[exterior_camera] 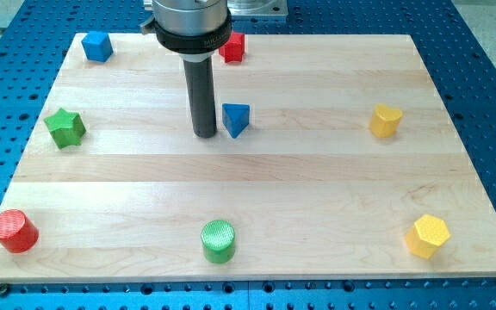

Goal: Push the triangle top right to the green circle

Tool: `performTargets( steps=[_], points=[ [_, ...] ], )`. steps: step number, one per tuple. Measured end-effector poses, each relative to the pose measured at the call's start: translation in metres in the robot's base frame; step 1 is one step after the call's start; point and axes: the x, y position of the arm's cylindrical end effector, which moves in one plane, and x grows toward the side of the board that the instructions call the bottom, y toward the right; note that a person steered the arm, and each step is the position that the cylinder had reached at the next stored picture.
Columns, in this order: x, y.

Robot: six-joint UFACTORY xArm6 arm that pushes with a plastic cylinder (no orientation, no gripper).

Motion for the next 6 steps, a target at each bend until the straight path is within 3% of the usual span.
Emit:
performTargets(
  steps=[6],
  points=[
    [-0.0056, 0.0049]
  ],
)
